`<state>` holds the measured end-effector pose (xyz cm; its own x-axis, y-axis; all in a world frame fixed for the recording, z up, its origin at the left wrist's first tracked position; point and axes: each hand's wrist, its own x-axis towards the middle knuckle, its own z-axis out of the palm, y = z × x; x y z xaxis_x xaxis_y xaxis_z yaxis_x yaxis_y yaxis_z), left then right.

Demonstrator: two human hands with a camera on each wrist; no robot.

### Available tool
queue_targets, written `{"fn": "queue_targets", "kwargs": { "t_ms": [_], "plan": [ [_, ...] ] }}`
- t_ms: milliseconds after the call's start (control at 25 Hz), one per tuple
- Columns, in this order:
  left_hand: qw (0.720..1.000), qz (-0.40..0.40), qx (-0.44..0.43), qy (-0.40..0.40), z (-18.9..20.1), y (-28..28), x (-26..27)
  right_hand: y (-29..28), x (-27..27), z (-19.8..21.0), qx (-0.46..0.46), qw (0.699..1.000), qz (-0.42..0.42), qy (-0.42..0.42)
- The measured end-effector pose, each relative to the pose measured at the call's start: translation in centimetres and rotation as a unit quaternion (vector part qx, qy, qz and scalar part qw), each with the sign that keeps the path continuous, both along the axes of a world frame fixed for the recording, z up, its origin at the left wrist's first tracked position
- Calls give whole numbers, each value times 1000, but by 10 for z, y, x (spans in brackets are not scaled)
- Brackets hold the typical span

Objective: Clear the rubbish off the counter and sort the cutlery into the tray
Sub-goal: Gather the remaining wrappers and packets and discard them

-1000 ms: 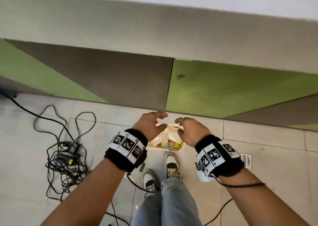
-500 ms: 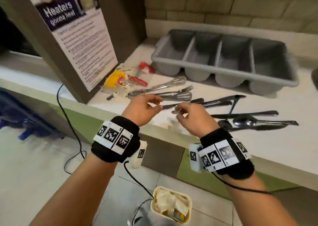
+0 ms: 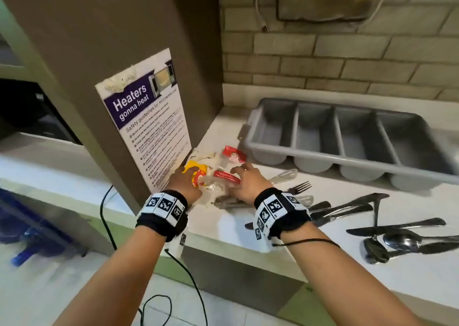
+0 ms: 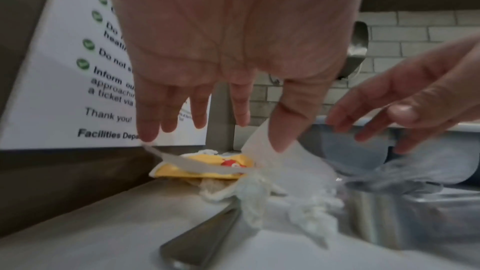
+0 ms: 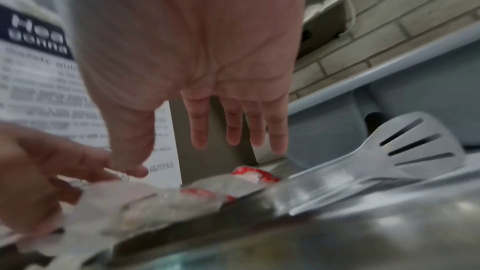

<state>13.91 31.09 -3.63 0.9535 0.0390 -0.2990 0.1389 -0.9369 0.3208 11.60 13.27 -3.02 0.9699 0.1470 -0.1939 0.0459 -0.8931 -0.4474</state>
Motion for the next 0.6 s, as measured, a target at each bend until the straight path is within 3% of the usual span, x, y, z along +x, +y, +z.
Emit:
{"fn": "queue_targets", "kwargs": {
  "t_ms": [160,280,400,600],
  "plan": [
    [991,-81,78,78,-23,10,21,26,31,-18,-70,994,9,87],
    [989,-98,92,63,-34,11,26,37,42,-25,-114,986,31,119],
    [995,-97,26,20,-28,12,30,35,46,-27,-30,994,-8,107],
    [997,-29,-50,-47,-24,18,29,28,49,-27,61,993,-63,77]
  ]
}}
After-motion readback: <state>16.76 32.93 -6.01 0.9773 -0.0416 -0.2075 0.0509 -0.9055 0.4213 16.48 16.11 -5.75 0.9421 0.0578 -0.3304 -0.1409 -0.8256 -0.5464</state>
